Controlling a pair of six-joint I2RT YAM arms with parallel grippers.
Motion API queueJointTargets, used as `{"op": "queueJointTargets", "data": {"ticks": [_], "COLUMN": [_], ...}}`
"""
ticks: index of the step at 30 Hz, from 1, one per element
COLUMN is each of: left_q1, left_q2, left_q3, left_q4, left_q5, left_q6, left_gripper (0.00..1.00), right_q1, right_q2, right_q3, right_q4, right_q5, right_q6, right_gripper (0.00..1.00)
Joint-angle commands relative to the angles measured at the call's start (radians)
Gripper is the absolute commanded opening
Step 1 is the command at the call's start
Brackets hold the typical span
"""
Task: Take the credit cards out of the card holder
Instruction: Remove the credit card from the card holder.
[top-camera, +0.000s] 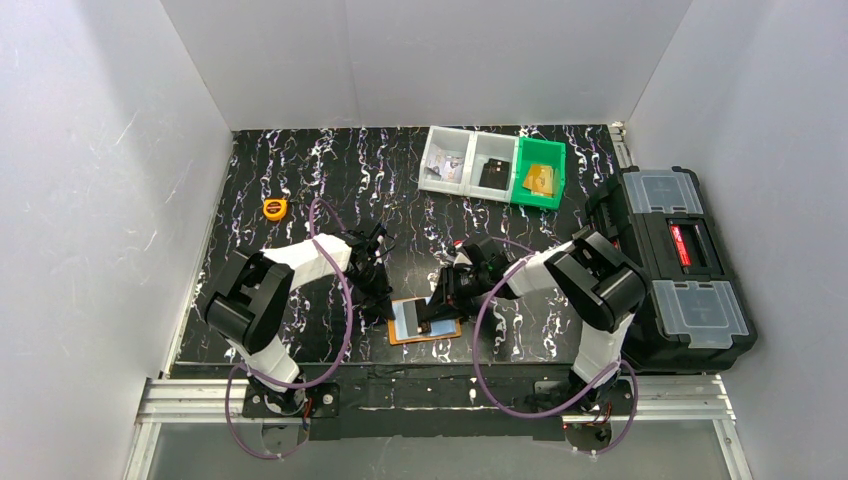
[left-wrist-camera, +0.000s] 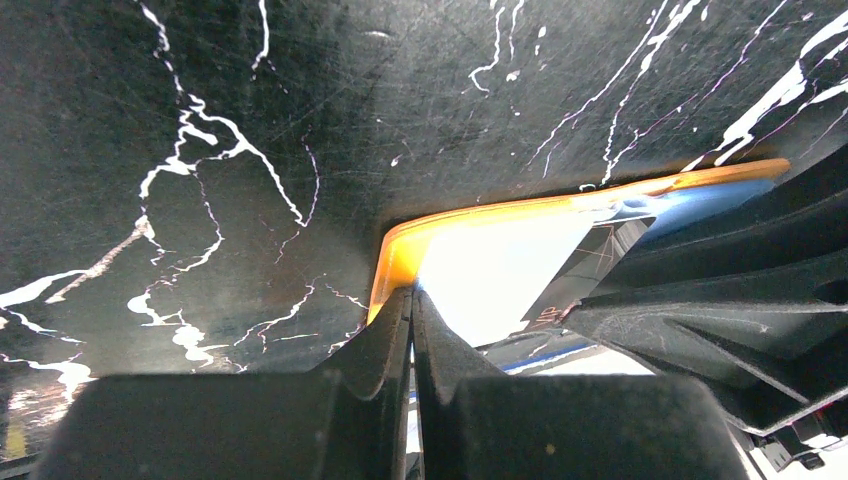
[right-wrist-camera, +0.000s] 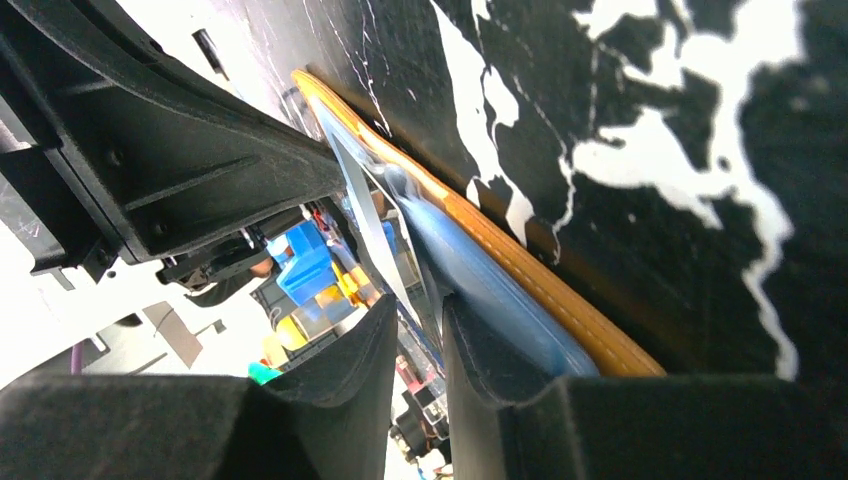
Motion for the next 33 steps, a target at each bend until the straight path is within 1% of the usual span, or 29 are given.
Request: {"op": "queueJointTargets", "data": {"ticks": [1,3,8,14,18,27,33], "left_q1": [-0.010,-0.009,-0.010,-0.010,-0.010,-0.010,-0.010], "left_q2": [0.064,0.065,0.071,0.068,0.067,0.059,0.045], "left_q3": [-0.042,-0.040,-0.039,-0.043,-0.046,-0.046,-0.040], "left_q4": [-0.024,-0.022,-0.018,-0.019,-0.026,-0.032,-0.036], "left_q5": [-0.117,-0.112,-0.106,-0.112,-0.121,-0.131,-0.124], "left_q6": [0.028,0.029,0.027,0.027,0.029,0.033,0.037], "left_gripper": [0.00,0.00,0.00,0.00,0.00,0.00,0.00], "right_q1": [0.001,0.001,0.001,0.001,-0.001,-0.031,-0.045], "right_q2": [0.065,0.078,0.097,0.063,0.008,-0.116,-0.184], "right_q3": [0.012,0.018,0.023,0.007,-0.009,-0.047,-0.043], "right_q4": [-0.005,0.002,0.018,-0.008,-0.068,-0.186,-0.255], "right_q5": [0.052,0.044,0.039,0.071,0.123,0.205,0.227], "right_q6": [-0.007,-0.004,0.004,-0.005,-0.038,-0.086,-0.120], "right_gripper": [0.32,0.32,0.27,0.09,0.02,0.01,0.01]}}
